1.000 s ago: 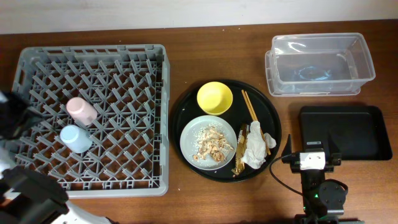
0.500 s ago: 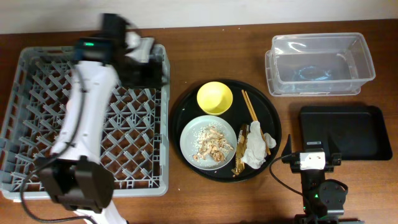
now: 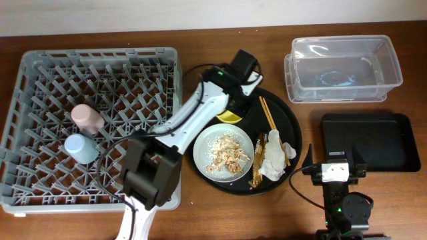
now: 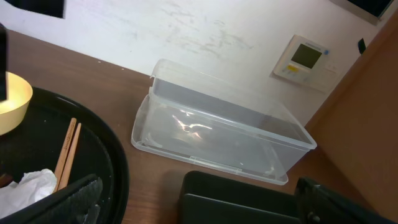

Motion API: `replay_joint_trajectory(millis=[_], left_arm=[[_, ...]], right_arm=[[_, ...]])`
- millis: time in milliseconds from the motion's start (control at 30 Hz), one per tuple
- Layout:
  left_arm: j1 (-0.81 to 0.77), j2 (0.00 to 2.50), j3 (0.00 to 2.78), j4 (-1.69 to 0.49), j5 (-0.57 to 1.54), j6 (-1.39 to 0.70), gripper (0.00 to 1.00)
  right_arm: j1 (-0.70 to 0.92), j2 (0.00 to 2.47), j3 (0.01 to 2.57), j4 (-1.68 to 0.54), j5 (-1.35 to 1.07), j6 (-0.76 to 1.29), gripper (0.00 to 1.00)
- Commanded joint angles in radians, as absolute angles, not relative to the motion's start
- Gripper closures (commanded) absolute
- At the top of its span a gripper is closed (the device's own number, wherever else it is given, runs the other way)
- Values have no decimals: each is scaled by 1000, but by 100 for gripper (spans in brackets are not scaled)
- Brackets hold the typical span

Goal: Sort waste into correct bins and load items into the dishwasher rack
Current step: 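Reach the left gripper to the yellow bowl on the tray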

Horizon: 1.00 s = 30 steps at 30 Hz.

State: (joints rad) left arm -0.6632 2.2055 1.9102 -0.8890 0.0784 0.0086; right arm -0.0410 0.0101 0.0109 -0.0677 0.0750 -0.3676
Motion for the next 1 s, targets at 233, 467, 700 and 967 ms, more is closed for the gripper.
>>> replay_joint_trajectory(millis=[233,467,700,967], left_arm=[[-704,2325,1912,-848,-43,38,45],[-704,2324,1925,-838,-43,-11,76],[-704,2322,1970,-849,-43,-11,93],[-704,2320,2043,-911,-42,-79,99]], right_arm=[[-34,4,6,-75,91,-366,1],[-34,4,6,-75,91,-366,1],[-34,4,6,-75,91,-366,1],[-34,4,6,-75,91,-366,1]])
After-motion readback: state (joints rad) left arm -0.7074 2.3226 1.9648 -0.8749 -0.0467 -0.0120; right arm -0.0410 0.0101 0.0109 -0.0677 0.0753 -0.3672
